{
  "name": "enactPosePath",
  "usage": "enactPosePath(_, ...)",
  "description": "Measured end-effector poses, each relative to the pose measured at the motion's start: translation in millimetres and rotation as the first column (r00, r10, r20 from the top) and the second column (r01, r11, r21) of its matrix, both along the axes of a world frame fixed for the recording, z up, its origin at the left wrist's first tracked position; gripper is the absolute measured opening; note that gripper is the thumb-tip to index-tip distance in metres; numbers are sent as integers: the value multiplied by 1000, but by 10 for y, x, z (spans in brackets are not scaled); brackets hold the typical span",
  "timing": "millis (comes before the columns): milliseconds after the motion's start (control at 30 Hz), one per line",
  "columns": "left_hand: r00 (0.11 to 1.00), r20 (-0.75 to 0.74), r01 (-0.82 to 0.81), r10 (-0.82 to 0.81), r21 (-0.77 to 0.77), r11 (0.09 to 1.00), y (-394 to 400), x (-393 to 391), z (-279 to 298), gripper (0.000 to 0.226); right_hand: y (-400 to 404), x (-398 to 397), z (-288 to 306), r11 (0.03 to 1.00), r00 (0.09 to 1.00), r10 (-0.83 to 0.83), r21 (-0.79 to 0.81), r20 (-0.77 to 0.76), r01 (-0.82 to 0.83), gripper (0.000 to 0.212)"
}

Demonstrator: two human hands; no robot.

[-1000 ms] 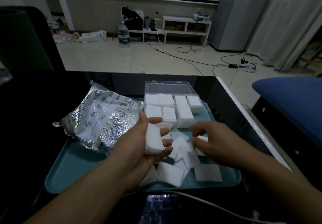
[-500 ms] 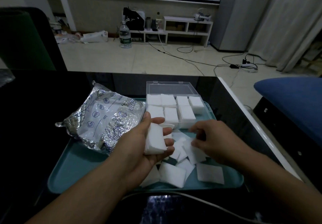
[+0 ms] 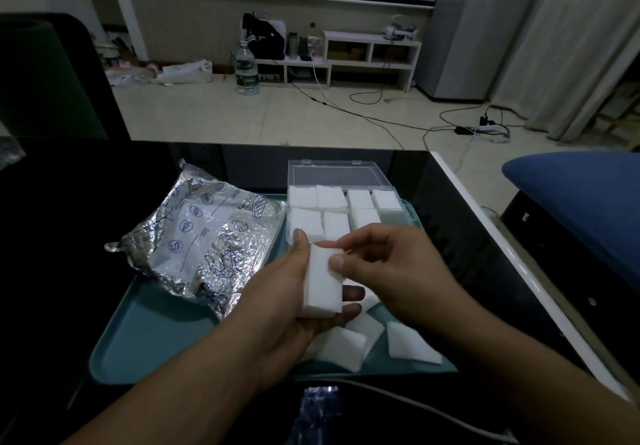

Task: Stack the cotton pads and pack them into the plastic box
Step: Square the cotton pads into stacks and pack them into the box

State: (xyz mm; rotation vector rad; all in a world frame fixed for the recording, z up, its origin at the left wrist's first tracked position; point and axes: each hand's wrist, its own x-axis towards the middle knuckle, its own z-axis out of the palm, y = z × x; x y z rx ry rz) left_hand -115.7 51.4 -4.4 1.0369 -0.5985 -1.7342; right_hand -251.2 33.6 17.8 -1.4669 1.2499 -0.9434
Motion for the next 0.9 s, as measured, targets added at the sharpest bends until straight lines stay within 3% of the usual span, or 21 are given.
enactPosePath(167,997,-74,25,-23,17,1000,-26,40,19,57,-22,-11,-134,962,923,-124,-271,-365,22,6)
enactPosePath(267,997,-82,14,-11,27,1000,-38,46,14,49,-15,-83,-101,924,892,-139,-381,-431,-40,27)
enactPosePath(400,999,-37,0,1,8,1000,-25,53,-20,41,48,-199,2,899,862,165,-285,-478,-331,70)
enactPosePath(500,999,-41,11,-12,-26,1000,-7,35,-30,39,83,-183,-47,886,805,247,-212,-539,-413,90)
enactPosePath(800,997,-52,58,-60,-23,998,-10,38,11,40,29,-183,-22,898,819,243,-198,-519,-392,96)
enactPosePath(900,999,-43,-6,5,-23,1000,-21,52,27,35,-77,-259,-2,945,880,135,-207,-455,-252,77)
